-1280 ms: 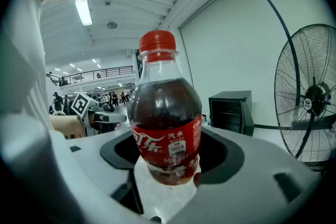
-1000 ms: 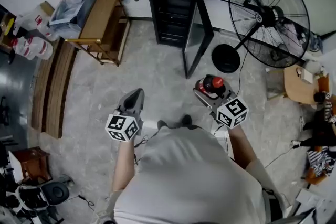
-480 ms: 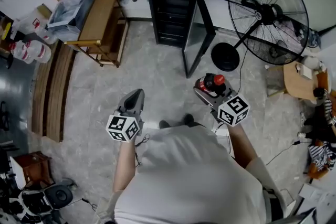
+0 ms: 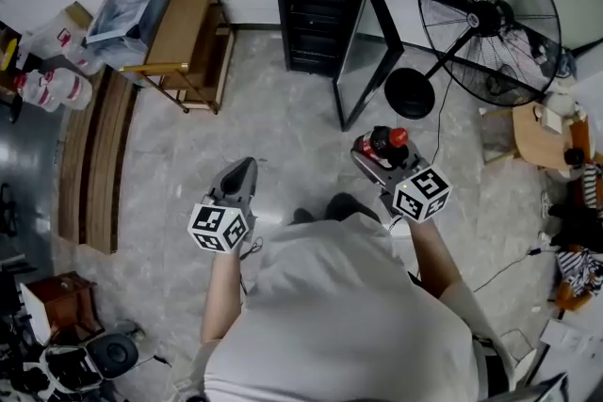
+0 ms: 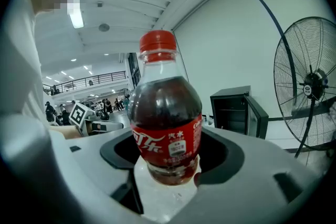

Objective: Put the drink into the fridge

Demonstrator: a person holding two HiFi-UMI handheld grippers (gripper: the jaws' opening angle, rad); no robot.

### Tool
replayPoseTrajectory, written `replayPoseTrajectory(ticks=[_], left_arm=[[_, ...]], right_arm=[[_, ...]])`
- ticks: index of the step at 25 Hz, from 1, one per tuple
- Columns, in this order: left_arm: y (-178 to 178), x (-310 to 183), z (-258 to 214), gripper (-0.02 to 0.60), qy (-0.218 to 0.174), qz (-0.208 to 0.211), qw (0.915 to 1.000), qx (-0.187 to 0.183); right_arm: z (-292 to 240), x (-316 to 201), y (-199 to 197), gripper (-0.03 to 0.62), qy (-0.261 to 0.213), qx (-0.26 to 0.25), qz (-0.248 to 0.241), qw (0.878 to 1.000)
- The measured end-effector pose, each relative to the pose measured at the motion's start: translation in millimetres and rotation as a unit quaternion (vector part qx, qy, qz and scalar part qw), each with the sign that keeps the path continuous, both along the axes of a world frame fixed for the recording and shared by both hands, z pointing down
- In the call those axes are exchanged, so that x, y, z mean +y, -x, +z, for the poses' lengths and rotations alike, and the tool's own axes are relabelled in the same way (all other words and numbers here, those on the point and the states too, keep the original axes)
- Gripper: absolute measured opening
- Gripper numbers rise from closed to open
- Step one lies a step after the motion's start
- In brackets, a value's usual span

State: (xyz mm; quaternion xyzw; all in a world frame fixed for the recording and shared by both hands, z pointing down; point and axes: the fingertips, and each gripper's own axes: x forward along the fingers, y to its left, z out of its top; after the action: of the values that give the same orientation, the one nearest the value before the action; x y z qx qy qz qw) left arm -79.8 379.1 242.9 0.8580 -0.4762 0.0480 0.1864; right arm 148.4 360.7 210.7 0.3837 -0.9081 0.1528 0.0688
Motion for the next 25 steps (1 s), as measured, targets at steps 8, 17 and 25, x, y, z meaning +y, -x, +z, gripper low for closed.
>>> replayPoseTrajectory(ticks=[8,17,25], left_arm=[[24.0,-5.1,-0.4,0.009,0.0,-0.006,1.0,0.004],[33.6,-38.6,13.4,0.009,0.013,-0.015,0.9998,0.005],[43.7,-103.1,17.8,0.009,0.016,-0.015,0.9998,-0.004]], right_arm=[[4.2,-6.4,23.0,0.308,0.008,0.007,-0.006,1.0],[16.8,-51.1,40.2,0.308,0.017,0.002,-0.019,1.0],[28.1,-118.3,52.8,0.308,0.021,0.007,-0.028,0.999]])
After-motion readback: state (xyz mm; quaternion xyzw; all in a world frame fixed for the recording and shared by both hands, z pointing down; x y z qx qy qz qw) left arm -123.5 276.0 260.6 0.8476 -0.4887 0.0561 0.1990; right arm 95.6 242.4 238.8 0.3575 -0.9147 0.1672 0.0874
